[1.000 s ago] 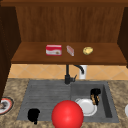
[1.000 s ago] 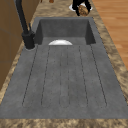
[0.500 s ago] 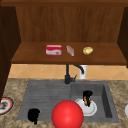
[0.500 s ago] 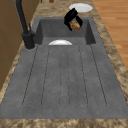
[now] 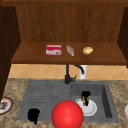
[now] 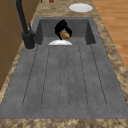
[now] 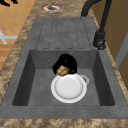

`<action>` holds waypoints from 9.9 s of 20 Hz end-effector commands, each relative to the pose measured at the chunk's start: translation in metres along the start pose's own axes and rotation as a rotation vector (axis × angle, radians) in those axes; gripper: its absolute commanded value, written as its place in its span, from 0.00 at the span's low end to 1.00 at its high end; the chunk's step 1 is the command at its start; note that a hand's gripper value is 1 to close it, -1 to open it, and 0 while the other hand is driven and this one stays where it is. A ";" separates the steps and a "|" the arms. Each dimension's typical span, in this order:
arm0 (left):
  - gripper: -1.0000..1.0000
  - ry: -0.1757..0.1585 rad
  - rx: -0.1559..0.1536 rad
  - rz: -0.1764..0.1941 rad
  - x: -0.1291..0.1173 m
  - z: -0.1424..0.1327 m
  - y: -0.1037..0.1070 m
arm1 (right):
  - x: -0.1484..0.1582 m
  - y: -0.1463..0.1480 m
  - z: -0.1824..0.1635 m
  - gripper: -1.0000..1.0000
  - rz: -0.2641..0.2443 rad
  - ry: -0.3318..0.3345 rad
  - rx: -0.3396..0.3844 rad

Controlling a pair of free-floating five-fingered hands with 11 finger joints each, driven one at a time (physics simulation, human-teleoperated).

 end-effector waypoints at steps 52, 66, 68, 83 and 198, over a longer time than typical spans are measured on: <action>0.50 0.000 0.000 0.000 0.000 0.000 0.000 | -0.056 0.049 -0.052 0.00 0.012 -0.043 0.059; 0.50 0.000 0.000 0.000 0.000 0.000 0.000 | -0.029 0.022 -0.012 0.00 0.044 -0.081 -0.135; 0.50 0.000 0.000 0.000 0.000 0.000 0.000 | -0.024 0.012 -0.005 0.00 0.037 -0.088 -0.132; 0.50 0.000 0.000 0.000 0.000 0.000 0.000 | 0.008 -0.065 0.010 0.00 0.061 -0.092 -0.290; 0.50 0.000 0.000 0.000 0.000 0.000 0.000 | 0.006 -0.110 -0.088 1.00 -0.072 -0.581 -0.932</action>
